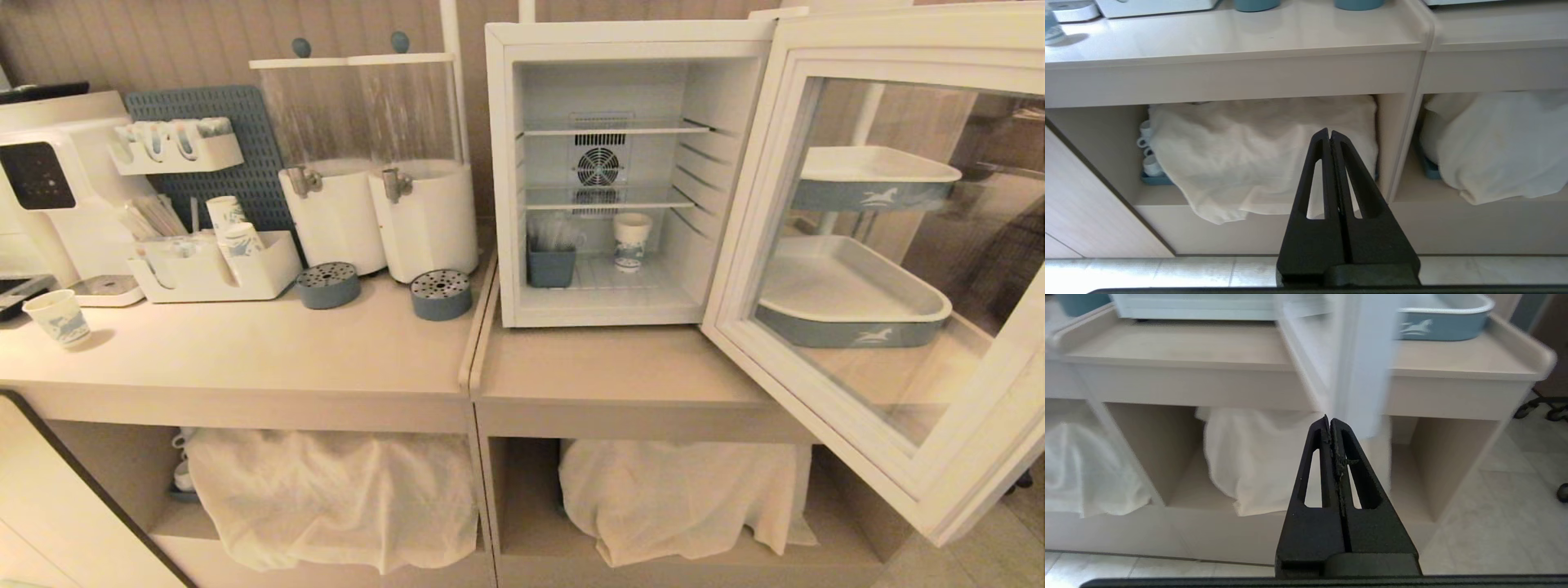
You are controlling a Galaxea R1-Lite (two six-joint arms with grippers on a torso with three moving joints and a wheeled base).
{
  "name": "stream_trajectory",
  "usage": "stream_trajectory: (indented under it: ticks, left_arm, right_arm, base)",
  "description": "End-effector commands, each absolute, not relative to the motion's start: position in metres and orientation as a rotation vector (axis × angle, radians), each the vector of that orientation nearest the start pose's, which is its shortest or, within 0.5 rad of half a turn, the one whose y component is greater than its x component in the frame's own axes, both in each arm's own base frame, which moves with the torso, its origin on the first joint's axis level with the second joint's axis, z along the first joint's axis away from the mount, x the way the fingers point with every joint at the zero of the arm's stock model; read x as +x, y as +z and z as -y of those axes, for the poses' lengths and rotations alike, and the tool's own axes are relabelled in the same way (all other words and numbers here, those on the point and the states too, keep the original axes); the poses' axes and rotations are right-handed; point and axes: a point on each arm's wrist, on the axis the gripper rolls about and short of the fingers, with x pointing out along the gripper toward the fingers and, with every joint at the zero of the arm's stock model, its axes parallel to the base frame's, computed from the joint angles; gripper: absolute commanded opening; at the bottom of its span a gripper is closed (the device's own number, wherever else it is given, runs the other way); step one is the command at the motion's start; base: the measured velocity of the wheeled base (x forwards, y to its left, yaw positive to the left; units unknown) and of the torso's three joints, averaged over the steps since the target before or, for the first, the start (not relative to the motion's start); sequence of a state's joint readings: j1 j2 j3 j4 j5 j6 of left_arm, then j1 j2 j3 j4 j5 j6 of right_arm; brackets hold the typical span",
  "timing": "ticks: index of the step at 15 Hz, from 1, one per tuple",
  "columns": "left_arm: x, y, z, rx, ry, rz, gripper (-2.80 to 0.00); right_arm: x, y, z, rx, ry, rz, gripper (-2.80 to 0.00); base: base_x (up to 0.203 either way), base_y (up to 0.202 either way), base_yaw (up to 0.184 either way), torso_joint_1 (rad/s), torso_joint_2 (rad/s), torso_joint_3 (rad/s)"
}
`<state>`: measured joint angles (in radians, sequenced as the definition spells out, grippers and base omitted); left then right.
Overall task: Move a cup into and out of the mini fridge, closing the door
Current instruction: Take the paper cup out of the freezer
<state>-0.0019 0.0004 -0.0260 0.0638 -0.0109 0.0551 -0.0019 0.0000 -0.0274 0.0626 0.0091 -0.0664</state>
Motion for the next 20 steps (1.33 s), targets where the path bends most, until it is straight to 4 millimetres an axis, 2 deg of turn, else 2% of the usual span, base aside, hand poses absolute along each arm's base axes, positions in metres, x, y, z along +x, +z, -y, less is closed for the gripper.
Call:
stream_trajectory:
  ticks: [1,14,20]
  left_arm:
    - [-0.025,0.076,0.0002,0.055,-0.013,-0.036,-2.8]
    - [-0.025,0.0762,0.0002,0.047,-0.015,-0.035,-2.8]
    - [-0.0251,0.0763,0.0002,0.055,-0.013,-0.036,-2.8]
  right_arm:
    - [-0.025,0.0767,-0.0002,-0.067,0.009,-0.035,-2.8]
    - [-0.025,0.0767,-0.0002,-0.066,0.009,-0.034,-2.8]
    - [-0.0249,0.0764,-0.0002,-0.066,0.009,-0.035,-2.8]
  base:
    - [0.0,0.206,0.004,0.005,0.0,0.004]
    - [0.0,0.186,-0.001,0.002,0.0,0.002]
    - [0.014,0.013,0.003,0.002,0.0,0.0]
